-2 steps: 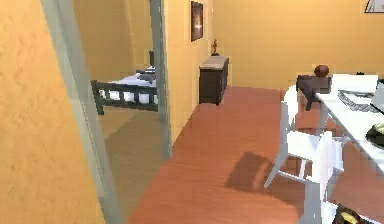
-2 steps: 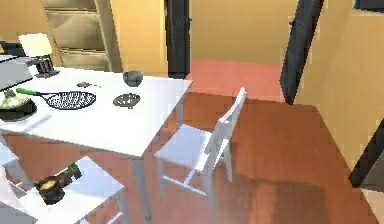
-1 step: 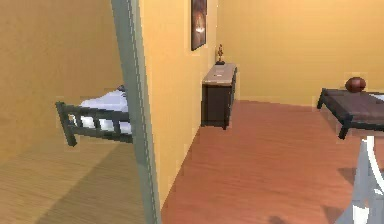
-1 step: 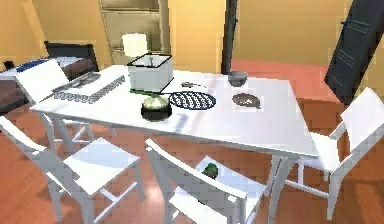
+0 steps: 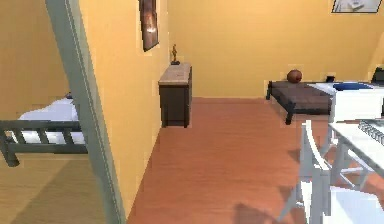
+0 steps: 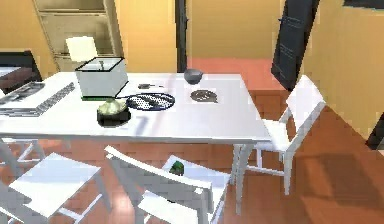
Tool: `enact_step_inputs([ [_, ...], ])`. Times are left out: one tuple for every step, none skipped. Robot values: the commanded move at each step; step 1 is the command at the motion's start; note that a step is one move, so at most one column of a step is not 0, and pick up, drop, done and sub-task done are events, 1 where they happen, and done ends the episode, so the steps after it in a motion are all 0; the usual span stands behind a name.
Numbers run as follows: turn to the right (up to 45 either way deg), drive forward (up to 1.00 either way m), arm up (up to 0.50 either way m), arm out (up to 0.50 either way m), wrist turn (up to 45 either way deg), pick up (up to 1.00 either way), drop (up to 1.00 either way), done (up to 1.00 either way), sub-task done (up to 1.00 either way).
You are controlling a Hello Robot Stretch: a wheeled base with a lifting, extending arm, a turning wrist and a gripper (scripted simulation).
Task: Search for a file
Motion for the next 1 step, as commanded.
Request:
enact_step_inputs([
  [0.0,0.30,0.00,0.00,0.0,0.00,0.00,0.00,0.00],
])
